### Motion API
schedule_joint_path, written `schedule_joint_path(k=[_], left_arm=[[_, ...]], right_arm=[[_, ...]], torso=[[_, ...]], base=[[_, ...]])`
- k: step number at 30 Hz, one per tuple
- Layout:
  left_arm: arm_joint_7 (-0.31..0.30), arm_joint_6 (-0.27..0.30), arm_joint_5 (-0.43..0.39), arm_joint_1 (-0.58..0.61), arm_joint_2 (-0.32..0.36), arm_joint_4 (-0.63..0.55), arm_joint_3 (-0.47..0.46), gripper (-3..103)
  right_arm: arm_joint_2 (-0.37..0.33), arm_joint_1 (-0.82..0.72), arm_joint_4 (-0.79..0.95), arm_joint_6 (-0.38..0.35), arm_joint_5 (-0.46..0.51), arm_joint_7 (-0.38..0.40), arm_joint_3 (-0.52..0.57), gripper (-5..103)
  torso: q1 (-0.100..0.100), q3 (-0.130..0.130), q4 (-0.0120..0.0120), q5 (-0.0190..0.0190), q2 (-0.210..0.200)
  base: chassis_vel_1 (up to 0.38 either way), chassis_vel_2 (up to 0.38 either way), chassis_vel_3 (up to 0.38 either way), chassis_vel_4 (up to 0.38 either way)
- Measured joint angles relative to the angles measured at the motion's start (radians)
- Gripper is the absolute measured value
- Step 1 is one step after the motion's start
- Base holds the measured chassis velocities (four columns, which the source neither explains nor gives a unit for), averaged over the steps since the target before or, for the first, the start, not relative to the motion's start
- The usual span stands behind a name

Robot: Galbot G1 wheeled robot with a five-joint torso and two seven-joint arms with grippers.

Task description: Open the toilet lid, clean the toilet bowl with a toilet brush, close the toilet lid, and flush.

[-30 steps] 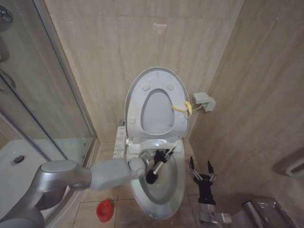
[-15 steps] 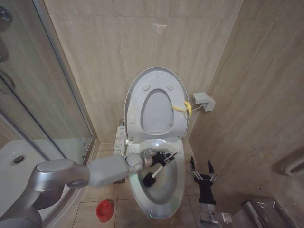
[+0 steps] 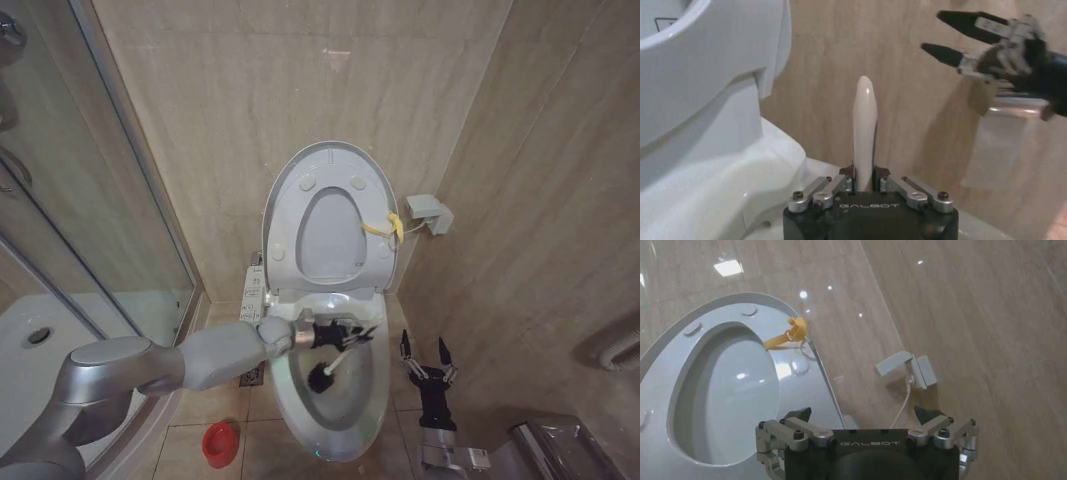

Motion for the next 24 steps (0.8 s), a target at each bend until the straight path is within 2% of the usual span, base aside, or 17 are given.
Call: schedule_joint_path(k=[3, 7, 12, 17, 24], left_arm=[[0.032, -0.005, 0.002, 0.006, -0.005, 0.001, -0.05, 18], [0.003, -0.015, -0.009, 0.004, -0.041, -0.006, -0.121, 18], [0.001, -0.027, -0.015, -0.001, -0.096, -0.006, -0.176, 18], [0.022, -0.035, -0.008, 0.032, -0.109, 0.042, -0.157, 18], [0.017, -0.047, 0.002, 0.062, -0.114, 0.099, -0.122, 18]], right_arm=[[-0.002, 0.002, -0.001, 0.0, 0.0, 0.001, 0.0, 100], [-0.003, 0.005, -0.003, -0.002, 0.0, 0.001, -0.001, 100], [0.001, 0.005, -0.003, -0.002, 0.0, 0.001, -0.003, 100], [0.003, 0.001, -0.003, -0.002, 0.0, 0.0, -0.002, 100], [0.004, -0.001, -0.002, -0.001, 0.001, -0.001, 0.002, 100]], torso=[[0.0, 0.0, 0.0001, 0.0002, 0.0], [0.0, 0.0, -0.0006, 0.0002, 0.0], [0.0, 0.0, -0.0008, 0.0003, 0.0], [0.0, 0.0, -0.0003, 0.0003, 0.0], [0.0, 0.0, 0.0003, 0.0002, 0.0]], base=[[0.0, 0.0, 0.0, 0.0], [0.0, 0.0, 0.0, 0.0], [0.0, 0.0, 0.0, 0.0], [0.0, 0.0, 0.0, 0.0], [0.0, 0.0, 0.0, 0.0]])
